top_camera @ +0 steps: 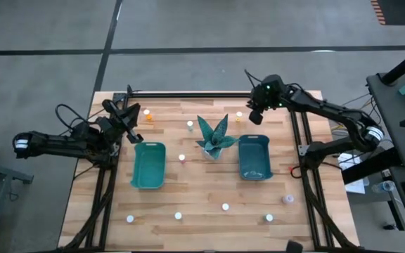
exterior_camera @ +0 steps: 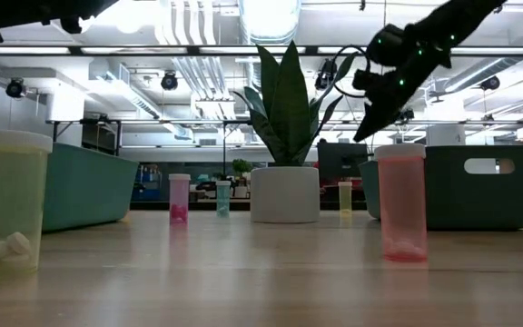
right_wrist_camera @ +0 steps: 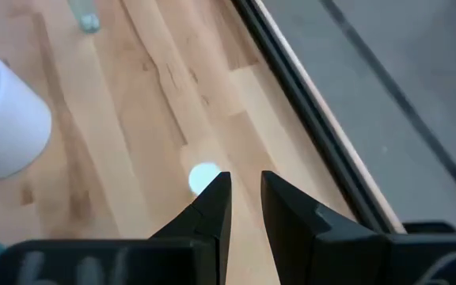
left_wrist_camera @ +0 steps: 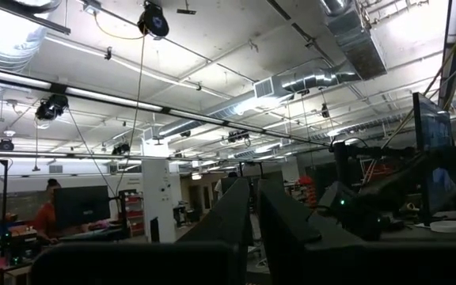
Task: Pick and place medicine bottles into bin by pill shape (circle, oval)
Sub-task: Put the top yellow tablet bottle into the blue bin
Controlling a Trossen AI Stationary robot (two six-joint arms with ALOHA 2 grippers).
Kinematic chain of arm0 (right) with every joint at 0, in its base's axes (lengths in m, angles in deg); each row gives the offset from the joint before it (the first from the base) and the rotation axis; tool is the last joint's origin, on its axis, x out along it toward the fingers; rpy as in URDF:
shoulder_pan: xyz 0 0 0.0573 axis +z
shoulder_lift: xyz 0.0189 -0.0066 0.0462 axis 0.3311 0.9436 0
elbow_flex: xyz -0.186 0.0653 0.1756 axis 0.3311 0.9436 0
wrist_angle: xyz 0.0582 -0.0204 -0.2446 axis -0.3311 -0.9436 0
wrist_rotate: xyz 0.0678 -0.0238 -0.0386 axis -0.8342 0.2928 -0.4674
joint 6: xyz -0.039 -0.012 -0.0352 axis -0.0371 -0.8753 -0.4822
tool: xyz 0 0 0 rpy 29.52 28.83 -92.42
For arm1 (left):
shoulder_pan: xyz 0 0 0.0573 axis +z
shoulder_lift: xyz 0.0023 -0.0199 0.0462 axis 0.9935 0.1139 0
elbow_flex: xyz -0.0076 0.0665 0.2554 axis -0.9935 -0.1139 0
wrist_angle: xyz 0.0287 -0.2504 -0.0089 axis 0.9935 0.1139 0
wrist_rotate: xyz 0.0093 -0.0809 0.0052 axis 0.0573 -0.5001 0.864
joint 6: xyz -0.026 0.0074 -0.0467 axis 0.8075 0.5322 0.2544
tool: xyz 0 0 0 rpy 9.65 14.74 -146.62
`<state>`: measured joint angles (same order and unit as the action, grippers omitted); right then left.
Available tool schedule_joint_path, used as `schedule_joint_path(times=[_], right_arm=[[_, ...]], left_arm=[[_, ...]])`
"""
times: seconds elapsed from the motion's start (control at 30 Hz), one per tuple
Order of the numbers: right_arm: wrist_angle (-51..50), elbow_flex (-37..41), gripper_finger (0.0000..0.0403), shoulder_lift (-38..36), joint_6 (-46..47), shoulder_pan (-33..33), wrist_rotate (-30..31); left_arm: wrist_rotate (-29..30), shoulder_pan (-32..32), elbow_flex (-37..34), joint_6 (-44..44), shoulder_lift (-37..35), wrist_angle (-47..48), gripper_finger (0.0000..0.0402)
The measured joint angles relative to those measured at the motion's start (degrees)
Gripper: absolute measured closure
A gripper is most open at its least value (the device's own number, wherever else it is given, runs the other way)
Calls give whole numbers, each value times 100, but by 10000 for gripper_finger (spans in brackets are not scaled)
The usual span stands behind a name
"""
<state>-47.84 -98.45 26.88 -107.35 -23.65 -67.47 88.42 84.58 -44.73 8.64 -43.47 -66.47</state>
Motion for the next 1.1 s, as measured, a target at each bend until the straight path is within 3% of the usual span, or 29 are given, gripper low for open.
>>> schedule_joint_path(times=[0.2,0.5,0.7,0.83,1.1], right_arm=[[1074,647,339,-33,-283,-34,-4],[1171,728,336,10,171,-30,0],[1173,739,285,10,426,-30,-160],[1307,845,241,10,93,-28,-354],[2290,1468,192,153,105,25,-359]], left_arm=[[0,0,0,0,0,2,388],[2,0,0,-13,0,6,388],[2,0,0,-17,0,39,388],[2,0,0,-20,0,39,388],[2,0,-5,-20,0,57,388]])
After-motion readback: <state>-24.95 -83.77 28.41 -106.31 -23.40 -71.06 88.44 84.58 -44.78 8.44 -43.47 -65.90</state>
